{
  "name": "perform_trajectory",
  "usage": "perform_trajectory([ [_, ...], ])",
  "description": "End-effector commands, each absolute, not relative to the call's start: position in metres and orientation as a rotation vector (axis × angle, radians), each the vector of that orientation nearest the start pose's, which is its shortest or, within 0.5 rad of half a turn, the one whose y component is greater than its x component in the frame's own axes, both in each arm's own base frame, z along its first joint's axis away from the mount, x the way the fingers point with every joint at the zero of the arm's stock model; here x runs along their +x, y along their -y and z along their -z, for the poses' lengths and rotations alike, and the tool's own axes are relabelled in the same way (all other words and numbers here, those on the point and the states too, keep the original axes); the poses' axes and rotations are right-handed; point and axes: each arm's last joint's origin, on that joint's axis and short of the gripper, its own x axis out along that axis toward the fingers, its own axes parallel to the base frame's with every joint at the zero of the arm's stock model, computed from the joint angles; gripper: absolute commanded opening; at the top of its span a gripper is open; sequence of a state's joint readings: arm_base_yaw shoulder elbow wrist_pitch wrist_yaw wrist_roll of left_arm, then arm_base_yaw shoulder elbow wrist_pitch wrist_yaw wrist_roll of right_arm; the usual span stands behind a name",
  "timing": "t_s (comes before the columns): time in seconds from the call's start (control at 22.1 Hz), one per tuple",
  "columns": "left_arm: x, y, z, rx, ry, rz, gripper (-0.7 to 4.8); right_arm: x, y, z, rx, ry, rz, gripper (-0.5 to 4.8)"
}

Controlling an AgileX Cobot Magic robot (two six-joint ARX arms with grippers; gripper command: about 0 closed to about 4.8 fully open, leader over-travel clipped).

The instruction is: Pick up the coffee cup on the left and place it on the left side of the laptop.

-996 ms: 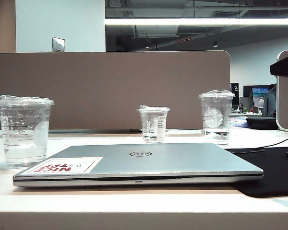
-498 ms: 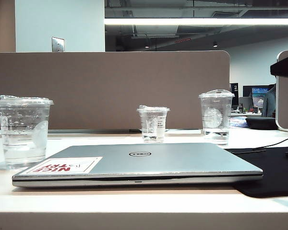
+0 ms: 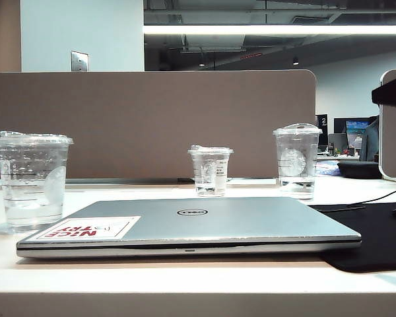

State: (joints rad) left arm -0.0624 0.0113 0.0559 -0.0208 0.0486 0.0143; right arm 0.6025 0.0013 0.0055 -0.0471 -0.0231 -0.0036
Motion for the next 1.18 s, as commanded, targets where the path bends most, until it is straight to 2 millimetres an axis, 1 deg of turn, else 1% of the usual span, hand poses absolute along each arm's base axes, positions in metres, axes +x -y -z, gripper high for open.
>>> perform_trajectory([
  [0.05,0.098,0.005,-0.165,0.000,-0.004,0.024,-0.05,0.080,-0.056,-0.161,-0.010,-0.032,-0.624,-0.04],
  [0.23,0.098,0.000,-0.159,0.013,-0.066,-0.023,-0.05,0.080,-0.056,-0.161,-0.010,-0.032,-0.624,-0.04],
  [0.45,0.098,-0.001,-0.160,0.020,-0.061,-0.042,-0.05,0.080,-0.056,-0.161,-0.010,-0.032,-0.624,-0.04],
  [0.95,0.098,-0.001,-0.169,-0.001,0.041,-0.042,-0.05,0.080,-0.056,-0.161,-0.010,-0.032,-0.624,-0.04],
  [1.18,0.098,-0.001,-0.170,-0.001,0.043,-0.039,-0.05,0.080,-0.056,-0.161,-0.010,-0.032,-0.624,-0.04],
])
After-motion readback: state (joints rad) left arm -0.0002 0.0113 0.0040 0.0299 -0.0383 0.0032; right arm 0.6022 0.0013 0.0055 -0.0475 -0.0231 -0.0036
